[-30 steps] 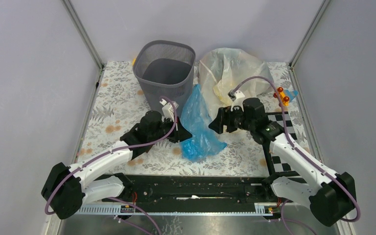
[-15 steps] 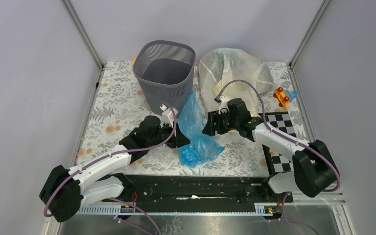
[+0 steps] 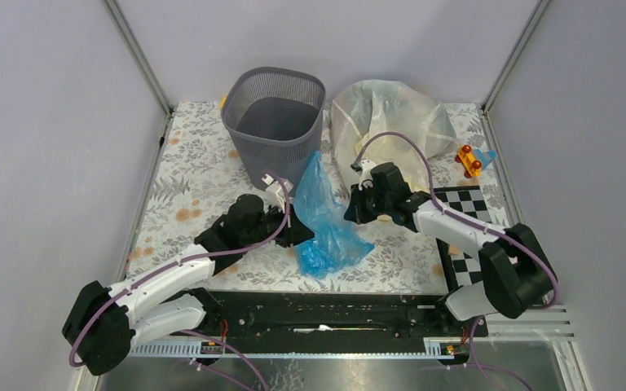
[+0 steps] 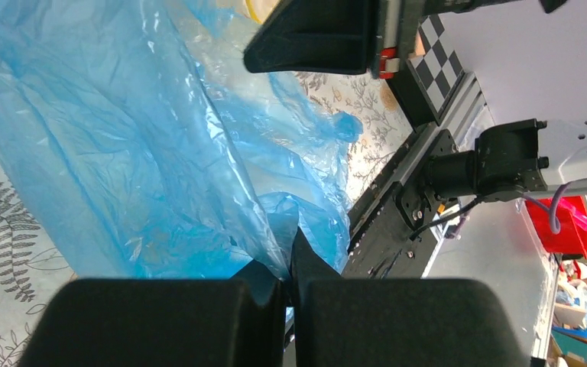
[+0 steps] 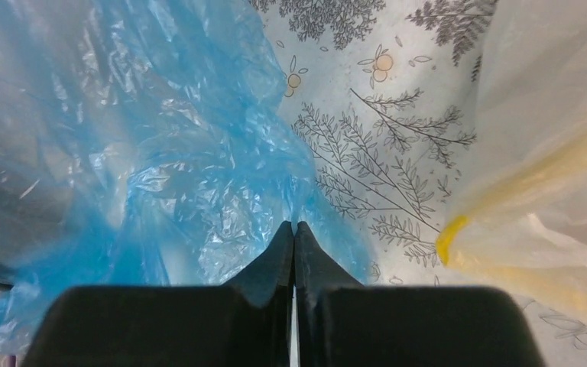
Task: Put the trash bags into the trash bin
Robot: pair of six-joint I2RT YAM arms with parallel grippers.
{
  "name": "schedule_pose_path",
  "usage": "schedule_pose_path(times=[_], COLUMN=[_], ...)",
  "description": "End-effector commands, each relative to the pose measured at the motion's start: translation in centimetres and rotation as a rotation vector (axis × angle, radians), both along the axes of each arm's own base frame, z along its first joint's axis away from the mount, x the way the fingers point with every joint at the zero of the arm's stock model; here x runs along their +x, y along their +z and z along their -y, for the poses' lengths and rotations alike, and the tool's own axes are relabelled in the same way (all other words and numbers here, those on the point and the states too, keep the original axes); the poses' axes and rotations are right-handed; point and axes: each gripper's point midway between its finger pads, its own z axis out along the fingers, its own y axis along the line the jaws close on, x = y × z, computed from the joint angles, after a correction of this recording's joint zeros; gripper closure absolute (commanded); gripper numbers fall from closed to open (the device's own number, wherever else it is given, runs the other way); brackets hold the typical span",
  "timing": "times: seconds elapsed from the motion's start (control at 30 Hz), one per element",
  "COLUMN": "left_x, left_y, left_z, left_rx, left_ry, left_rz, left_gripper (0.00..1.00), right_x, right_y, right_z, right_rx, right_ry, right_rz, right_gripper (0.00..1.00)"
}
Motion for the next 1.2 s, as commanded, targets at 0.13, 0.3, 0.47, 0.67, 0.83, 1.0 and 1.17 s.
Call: schedule_pose_path(times=[0.13,0.3,0.47,0.67,0.83,1.0,1.17], left_x=[1.8,3.0,4.5,7.5,8.0,5.6,5.0], left_y=[0.9,0.8,1.1,2.7,1.6,2.2,5.2], left_z=[-0.8,-0.7,0.9,2.2,-1.2,-3.4,-3.7], left_rx=[0.016,0.008,-0.070,-0.047,0.041,0.010,-0.059], left_ry=[0.086,0.133,0.130,0.184,0.355,0.375,0.379], left_rz=[0.075,0.098,0.143,0.163,0.116,0.117,0.151], left_gripper=[0.98,0.90,0.76,0.40,0.21,0.06,0.01], right_x=[1.1,-0.7,-3.8,-7.6,-8.9,-10.1,-11.8], right_y=[15.2,24.2,30.9,32.7,26.6,19.7,14.4], right_z=[1.1,2.9,2.9,0.7,0.1,0.3,-0.1], right_rx=[0.094,0.156,0.261,0.358,0.303,0.245,0.274], right_ry=[-0.052,-0.068,0.018,0.242,0.351,0.383,0.374], right_rz=[0.316,0.450,0.528,0.444,0.301,0.147,-0.014], right_gripper=[1.00,1.00,1.00,1.00,1.00,1.00,1.00])
